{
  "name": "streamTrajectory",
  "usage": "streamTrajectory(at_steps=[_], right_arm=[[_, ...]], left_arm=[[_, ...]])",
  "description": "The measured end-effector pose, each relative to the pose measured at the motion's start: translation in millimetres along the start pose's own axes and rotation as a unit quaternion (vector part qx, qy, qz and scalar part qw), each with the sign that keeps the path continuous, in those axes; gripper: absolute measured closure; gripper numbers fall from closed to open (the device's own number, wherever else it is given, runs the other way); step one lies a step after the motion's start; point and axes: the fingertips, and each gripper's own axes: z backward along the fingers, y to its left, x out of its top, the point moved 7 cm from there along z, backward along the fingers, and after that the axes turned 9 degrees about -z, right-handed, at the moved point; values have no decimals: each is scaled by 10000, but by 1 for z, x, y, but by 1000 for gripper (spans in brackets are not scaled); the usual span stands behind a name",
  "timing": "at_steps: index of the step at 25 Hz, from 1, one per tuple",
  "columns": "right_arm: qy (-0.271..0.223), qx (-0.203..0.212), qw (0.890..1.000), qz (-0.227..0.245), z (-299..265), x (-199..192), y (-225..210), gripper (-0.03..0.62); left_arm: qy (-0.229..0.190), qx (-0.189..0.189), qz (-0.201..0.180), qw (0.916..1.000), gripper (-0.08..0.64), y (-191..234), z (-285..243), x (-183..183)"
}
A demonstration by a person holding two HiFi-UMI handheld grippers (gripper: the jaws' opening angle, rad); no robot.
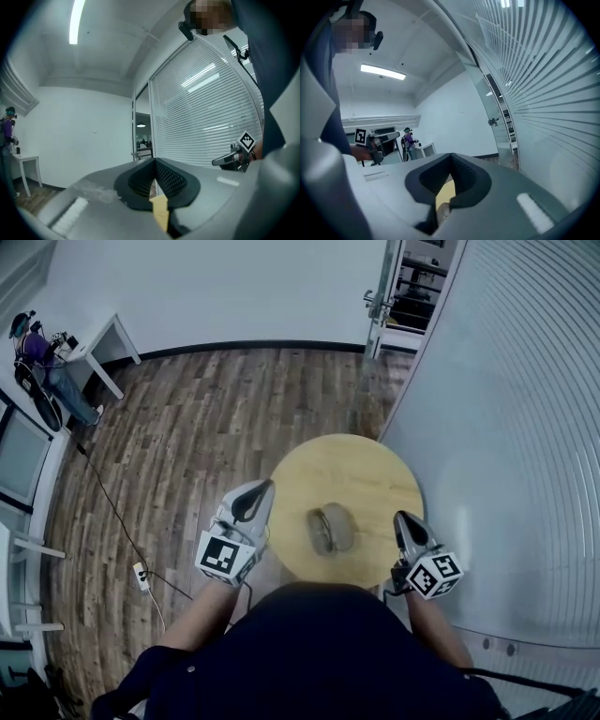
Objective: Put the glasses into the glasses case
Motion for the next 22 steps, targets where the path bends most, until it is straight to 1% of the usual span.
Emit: streamTrajectory(at_steps=[4, 9, 15, 18, 22], right_arm=[[104, 30, 9998, 164, -2, -1, 2, 584], [102, 12, 9997, 200, -9, 0, 0, 584], [210, 54, 9994, 257, -17, -4, 6, 584], [221, 57, 9995, 237, -18, -3, 7, 584], [286, 71, 9993, 239, -23, -2, 7, 584]], left_arm=[[-33, -34, -16, 10000, 555, 1, 1, 1], [-76, -55, -65, 9999, 555, 4, 0, 0], [22, 15, -21, 10000, 555, 10, 3, -2], [-71, -44, -81, 9999, 555, 11, 3, 0], [-82, 18, 62, 9999, 555, 16, 3, 1]])
